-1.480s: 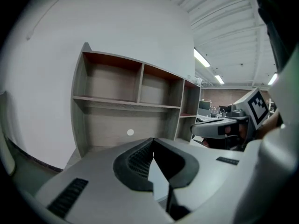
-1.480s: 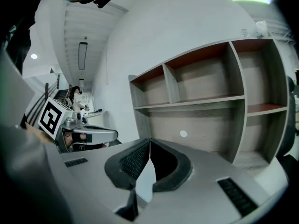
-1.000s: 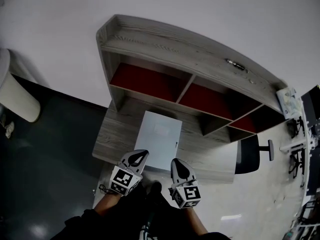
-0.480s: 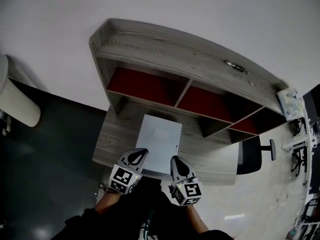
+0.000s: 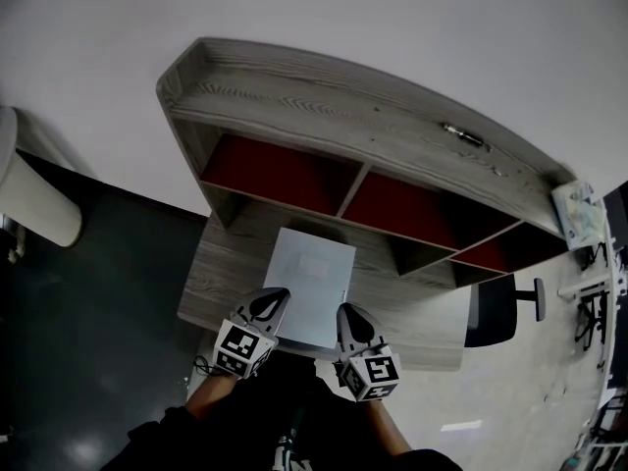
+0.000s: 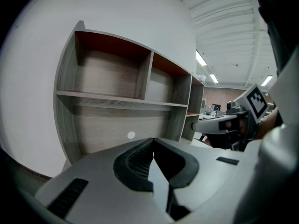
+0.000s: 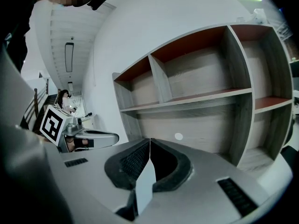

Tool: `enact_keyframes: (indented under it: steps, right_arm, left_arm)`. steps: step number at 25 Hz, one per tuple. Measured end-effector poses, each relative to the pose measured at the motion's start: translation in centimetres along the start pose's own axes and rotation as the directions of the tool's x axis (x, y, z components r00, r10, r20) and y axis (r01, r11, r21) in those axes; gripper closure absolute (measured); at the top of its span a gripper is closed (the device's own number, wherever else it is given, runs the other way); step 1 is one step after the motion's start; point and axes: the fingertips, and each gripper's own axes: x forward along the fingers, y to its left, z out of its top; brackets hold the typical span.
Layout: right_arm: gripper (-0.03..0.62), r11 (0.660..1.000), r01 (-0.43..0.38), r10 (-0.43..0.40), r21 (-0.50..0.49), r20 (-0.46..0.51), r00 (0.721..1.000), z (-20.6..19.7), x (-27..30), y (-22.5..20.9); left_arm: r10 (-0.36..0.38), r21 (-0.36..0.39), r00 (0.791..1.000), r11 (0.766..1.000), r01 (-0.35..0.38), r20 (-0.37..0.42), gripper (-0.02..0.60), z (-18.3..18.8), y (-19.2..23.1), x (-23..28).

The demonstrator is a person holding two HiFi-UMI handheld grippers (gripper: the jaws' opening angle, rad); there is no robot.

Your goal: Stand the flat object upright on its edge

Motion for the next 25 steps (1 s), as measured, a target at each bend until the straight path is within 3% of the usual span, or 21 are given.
enact_keyframes:
  steps: [14,19,25]
  right_arm:
    - [0.559,0.999,0.031,-0.028,0.040,-0.072,0.997,-2.1,2.3,-3.9]
    - [0.555,0.997,0.034,-0.026,0.071,-0.109,0.994,-3.4,3.3,-5.0]
    - [0.431,0.990,0.054,-0.033,0.133,-0.158,0.987,-5.4,4.4,-6.6]
  left_arm:
    - [-0.002,-0.009,0.998,1.000,0.001,-0.070,0.560,-1.7,1.9,2.7]
    - [-0.013,-0.028,0.995,1.000,0.010,-0.101,0.487,-2.5,3.3,3.5]
    - [-0.074,-0.069,0.982,0.996,0.062,-0.173,0.381,-4.7,4.2,4.9]
